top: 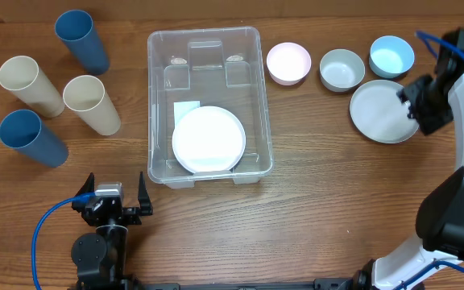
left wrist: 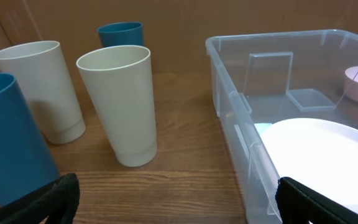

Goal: Pack container
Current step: 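Grasp the rim of the grey plate with the right gripper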

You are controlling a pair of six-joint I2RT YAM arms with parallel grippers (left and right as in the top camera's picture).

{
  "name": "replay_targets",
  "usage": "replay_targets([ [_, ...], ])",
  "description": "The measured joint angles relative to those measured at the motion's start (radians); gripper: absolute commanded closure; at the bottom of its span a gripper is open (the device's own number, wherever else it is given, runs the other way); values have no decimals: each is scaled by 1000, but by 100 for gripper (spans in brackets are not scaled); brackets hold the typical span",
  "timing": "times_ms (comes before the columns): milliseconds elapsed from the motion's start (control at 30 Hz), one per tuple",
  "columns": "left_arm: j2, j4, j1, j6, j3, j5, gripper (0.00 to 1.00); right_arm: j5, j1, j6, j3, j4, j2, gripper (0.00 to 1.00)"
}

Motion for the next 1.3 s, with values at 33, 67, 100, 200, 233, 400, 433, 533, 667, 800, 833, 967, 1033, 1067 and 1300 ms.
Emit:
replay_targets([
  [33, 0, 1, 0, 0, 0, 0, 0, -2, -14, 1, -62, 55, 0, 34],
  [67, 0, 0, 0, 0, 0, 0, 0, -3, -18, 2, -99, 86, 1, 35],
  [100, 0, 0, 0, 0, 0, 0, 0, -5, -21, 5, -159, 131, 2, 36],
  [200, 0, 0, 0, 0, 0, 0, 0, -10, -21, 11, -277, 232, 2, 39],
  [233, 0, 0, 0, 0, 0, 0, 0, -10, -21, 13, -313, 256, 2, 39],
  [400, 0, 0, 0, 0, 0, 0, 0, -11, -21, 15, -409, 396, 2, 44],
  [433, 0, 0, 0, 0, 0, 0, 0, -12, -21, 15, -424, 414, 2, 45],
  [533, 0, 0, 0, 0, 0, 0, 0, -18, -21, 14, -458, 452, 2, 50],
  [667, 0, 0, 0, 0, 0, 0, 0, -18, -21, 12, -460, 480, 2, 66],
  [800, 0, 0, 0, 0, 0, 0, 0, -19, -21, 3, -460, 488, 2, 88],
  [833, 0, 0, 0, 0, 0, 0, 0, -19, -21, 1, -460, 485, 2, 90],
  [967, 0, 0, 0, 0, 0, 0, 0, -18, -21, -9, -462, 484, 2, 96],
  [1033, 0, 0, 0, 0, 0, 0, 0, -18, -21, -11, -463, 483, 2, 96],
  [1067, 0, 0, 0, 0, 0, 0, 0, -19, -21, -11, -463, 480, 2, 96],
  [1300, 0, 0, 0, 0, 0, 0, 0, -40, -21, -11, -462, 389, -7, 96],
])
